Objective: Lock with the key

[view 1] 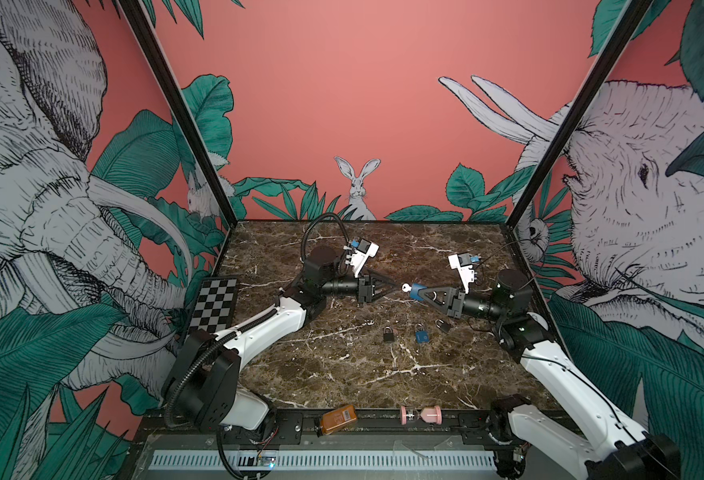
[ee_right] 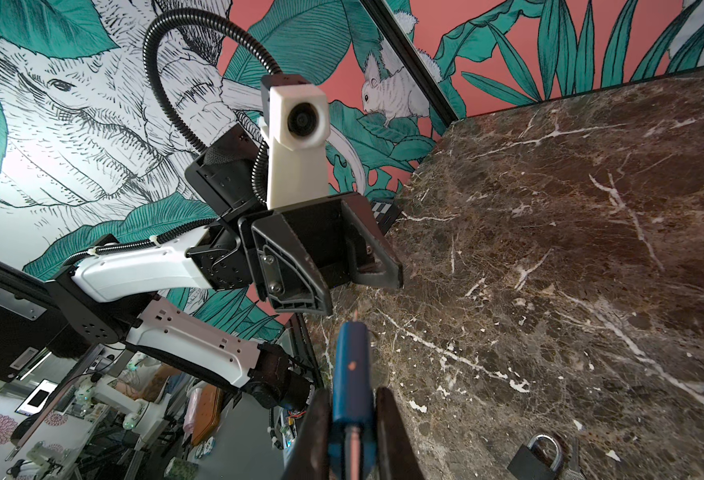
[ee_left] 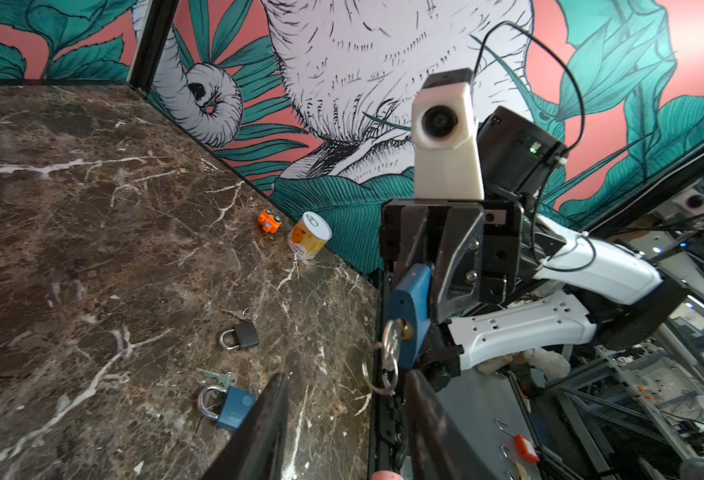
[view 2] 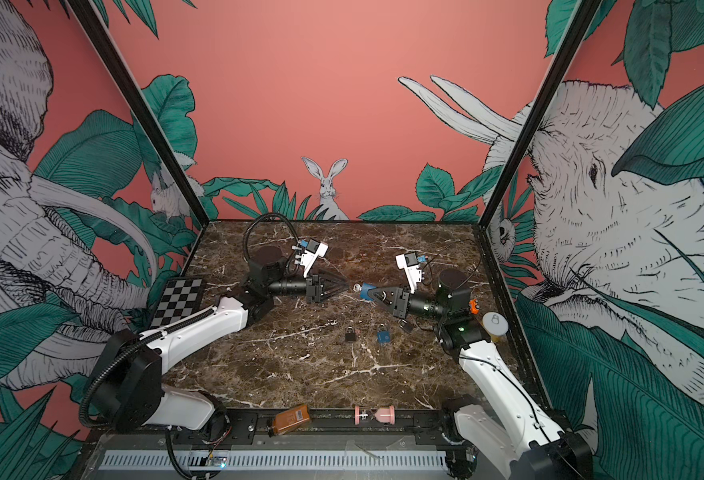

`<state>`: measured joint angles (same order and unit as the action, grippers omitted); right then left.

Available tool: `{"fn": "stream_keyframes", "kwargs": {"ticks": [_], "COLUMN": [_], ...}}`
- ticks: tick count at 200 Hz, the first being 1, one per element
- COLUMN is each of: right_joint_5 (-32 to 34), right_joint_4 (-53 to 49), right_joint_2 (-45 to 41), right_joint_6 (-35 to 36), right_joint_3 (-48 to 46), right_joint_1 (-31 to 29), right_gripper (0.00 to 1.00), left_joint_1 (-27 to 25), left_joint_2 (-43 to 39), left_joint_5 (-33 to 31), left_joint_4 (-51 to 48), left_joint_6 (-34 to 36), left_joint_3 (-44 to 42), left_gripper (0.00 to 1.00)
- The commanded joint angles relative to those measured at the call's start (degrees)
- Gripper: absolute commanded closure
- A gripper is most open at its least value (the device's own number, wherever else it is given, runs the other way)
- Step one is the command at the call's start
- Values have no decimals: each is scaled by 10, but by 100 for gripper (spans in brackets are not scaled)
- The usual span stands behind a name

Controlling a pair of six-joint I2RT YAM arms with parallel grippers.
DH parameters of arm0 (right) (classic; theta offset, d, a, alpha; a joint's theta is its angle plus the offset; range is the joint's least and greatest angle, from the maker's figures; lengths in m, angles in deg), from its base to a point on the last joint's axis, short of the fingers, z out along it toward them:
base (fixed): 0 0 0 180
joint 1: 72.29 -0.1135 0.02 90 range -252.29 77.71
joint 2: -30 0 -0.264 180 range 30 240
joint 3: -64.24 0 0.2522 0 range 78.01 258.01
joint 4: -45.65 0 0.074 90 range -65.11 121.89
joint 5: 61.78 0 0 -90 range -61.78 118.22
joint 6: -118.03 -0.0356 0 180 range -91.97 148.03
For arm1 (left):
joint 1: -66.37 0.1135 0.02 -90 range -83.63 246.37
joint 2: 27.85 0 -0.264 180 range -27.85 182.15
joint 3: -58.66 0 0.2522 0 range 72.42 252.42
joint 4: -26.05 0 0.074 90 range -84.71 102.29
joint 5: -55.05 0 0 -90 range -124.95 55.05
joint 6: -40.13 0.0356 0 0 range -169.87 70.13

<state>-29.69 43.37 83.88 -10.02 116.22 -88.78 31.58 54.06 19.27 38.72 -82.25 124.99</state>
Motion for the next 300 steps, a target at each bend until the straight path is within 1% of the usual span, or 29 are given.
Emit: {"fn": "stream_keyframes", "kwargs": {"ticks": [1,18,33,69,117,124,138,163,180,201,273,283,300], "right_joint_5": [-16,-16,-15,-12,-12,-12,-9,-2,2,8,19,18,16], "right_joint_4": [50,48,46,65,66,66,66,67,66,56,43,39,38], "right_joint_2": [-9,-11,-11,-13,-5,-3,-1,-1,0,0,-7,-8,-11], "right_joint_6": [-3,-4,-6,-24,-23,-23,-22,-19,-17,-10,0,3,6], "right_joint_3": [8,9,8,-2,0,-1,-1,-2,0,5,6,7,8], "right_joint_1": [-3,-3,-4,-5,-13,-14,-16,-16,-16,-17,-15,-16,-14], "right_gripper": [100,100,100,100,100,100,100,100,100,100,100,100,100], "left_joint_1": [1,-1,-6,-12,-13,-13,-16,-23,-29,-36,-39,-38,-38], "left_joint_2": [2,9,18,30,51,53,57,63,66,66,46,44,41], "left_joint_5": [31,50,67,70,80,81,86,98,107,109,126,129,133], "left_joint_4": [59,82,115,123,147,149,151,149,139,117,65,66,67], "left_joint_6": [-31,-51,-72,-76,-95,-98,-101,-103,-94,-77,-43,-43,-40], "left_joint_3": [16,17,17,18,28,29,33,39,42,45,31,28,25], "left_gripper": [59,63,64,67,71,74,84,89,89,86,86,83,75]}}
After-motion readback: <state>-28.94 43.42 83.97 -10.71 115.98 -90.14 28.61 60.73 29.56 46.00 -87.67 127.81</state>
